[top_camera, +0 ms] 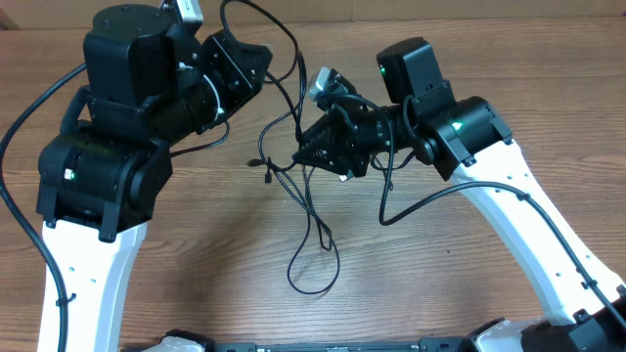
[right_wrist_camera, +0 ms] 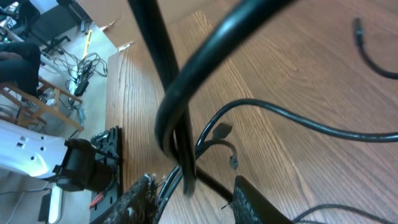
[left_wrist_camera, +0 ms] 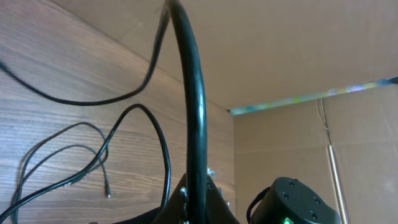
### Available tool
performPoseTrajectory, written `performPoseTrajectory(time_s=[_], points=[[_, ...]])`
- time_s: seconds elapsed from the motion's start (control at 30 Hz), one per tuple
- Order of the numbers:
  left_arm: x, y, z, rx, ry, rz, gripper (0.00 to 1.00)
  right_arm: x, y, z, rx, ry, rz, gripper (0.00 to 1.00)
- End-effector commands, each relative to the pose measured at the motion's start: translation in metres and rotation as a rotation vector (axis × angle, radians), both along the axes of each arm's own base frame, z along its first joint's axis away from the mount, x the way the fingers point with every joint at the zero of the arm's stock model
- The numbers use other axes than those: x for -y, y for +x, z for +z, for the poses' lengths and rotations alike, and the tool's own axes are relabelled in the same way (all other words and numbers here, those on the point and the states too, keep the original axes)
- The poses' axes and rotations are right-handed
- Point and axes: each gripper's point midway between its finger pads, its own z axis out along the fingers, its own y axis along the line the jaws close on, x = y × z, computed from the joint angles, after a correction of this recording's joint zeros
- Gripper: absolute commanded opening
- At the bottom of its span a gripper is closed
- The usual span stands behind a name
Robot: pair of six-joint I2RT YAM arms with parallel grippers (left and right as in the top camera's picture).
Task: Untangle cables
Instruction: 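Lift the cables with both grippers and pull them apart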
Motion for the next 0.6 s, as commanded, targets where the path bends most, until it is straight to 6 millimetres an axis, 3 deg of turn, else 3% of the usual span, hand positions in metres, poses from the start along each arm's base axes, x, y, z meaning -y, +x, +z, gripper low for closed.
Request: performPoseTrajectory(time_s=[0.0, 0.2, 0.37, 0.57], points=[[0.002, -0.003, 0.016, 0.035, -0.033, -0.015, 0.04, -0.005, -0.001, 0.014, 0.017, 0.036, 0.005, 0.37], [0.002, -0.003, 0.017, 0.036, -0.034, -0.014, 0.04, -0.008, 0.005, 0.020, 0.017, 0.062, -0.017, 0.28], [0.002, -0.003, 0.017, 0.040, -0.035, -0.015, 0.04, -0.008, 0.006, 0.022, 0.024, 0.065, -0.018, 0.04], [0.001, -0.003, 0.017, 0.046, -0.025, -0.018, 0.04, 0.008, 0.036, 0.005, 0.021, -0.045, -0.219, 0.04]])
